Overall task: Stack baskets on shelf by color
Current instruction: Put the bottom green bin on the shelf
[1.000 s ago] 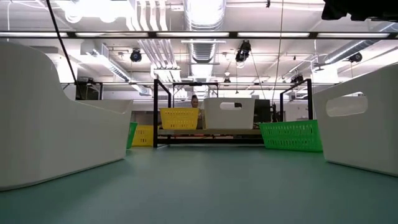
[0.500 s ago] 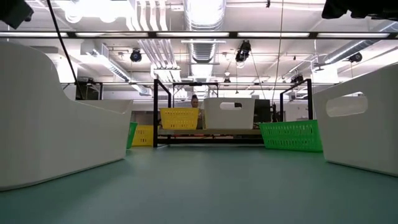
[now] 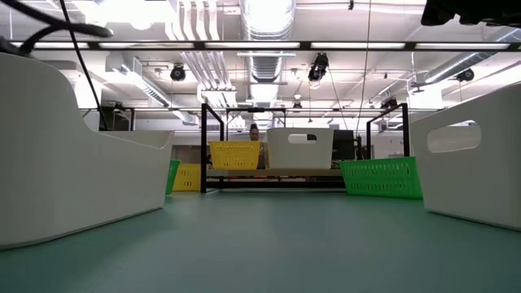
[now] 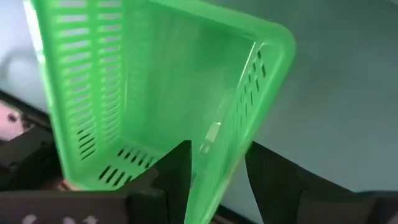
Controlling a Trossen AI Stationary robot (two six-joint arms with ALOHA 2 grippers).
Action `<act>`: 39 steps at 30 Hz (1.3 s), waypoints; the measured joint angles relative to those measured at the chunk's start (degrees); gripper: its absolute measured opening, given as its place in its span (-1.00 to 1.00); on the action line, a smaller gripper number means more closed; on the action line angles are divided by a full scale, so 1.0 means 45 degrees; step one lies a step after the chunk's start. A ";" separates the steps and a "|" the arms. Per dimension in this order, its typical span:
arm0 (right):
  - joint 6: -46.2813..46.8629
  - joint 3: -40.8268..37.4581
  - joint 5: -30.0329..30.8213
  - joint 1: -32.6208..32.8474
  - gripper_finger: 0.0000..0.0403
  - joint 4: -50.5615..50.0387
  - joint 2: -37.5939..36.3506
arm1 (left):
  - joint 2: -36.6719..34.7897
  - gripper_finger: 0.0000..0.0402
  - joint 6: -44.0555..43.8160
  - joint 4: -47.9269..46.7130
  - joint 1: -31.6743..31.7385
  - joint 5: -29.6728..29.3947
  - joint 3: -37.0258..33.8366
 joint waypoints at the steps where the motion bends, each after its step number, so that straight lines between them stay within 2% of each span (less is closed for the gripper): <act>1: 0.0035 0.0000 0.0000 0.0000 -0.96 -0.0002 0.0005 | 0.0000 -0.33 0.0005 0.0213 -0.0001 -0.0039 -0.0165; 5: 0.0134 0.0000 0.0000 0.0000 -0.96 -0.0007 0.0005 | 0.0000 -0.46 0.0048 0.0789 0.0000 -0.0042 -0.0724; 11: 0.0214 0.0000 0.0000 0.0000 -0.96 -0.0007 0.0005 | -0.0061 -0.94 0.0395 0.0771 0.0000 -0.0042 -0.0699; 15: 0.0216 0.0000 0.0000 0.0000 -0.96 -0.0007 0.0005 | -0.0083 -0.99 0.0657 -0.0064 0.0000 -0.0042 -0.0197; 20: 0.0477 0.0000 0.0000 0.0000 -0.96 -0.0007 0.0016 | -0.0087 -1.00 0.1159 -0.2360 0.0028 -0.0169 0.1267; 24: 0.1175 0.0000 0.0007 0.0000 -0.95 0.0094 0.0141 | -0.0103 -1.00 0.1805 -0.3579 0.0119 -0.0637 0.3038; 27: 0.1738 0.0000 0.0194 0.0000 -0.93 0.0602 0.0463 | -0.0146 -1.00 0.2363 -0.3837 0.0309 -0.1657 0.4654; 30: 0.1895 0.0292 0.0783 0.0000 -0.84 0.0801 0.0962 | -0.0207 -1.00 0.3106 -0.3811 0.0638 -0.3378 0.6330; 32: 0.1893 0.0784 0.0986 -0.0005 -0.75 0.0821 0.1554 | -0.0214 -1.00 0.3977 -0.3702 0.0861 -0.4580 0.7327; 35: 0.1870 0.1854 0.0922 -0.0005 -0.57 0.0366 0.2629 | -0.0214 -1.00 0.6444 -0.2606 0.1281 -0.6100 0.8309; 39: 0.1777 0.3716 0.0652 -0.0003 -0.38 -0.1016 0.4247 | -0.0214 -1.00 1.0843 0.0111 0.2102 -0.6606 0.8569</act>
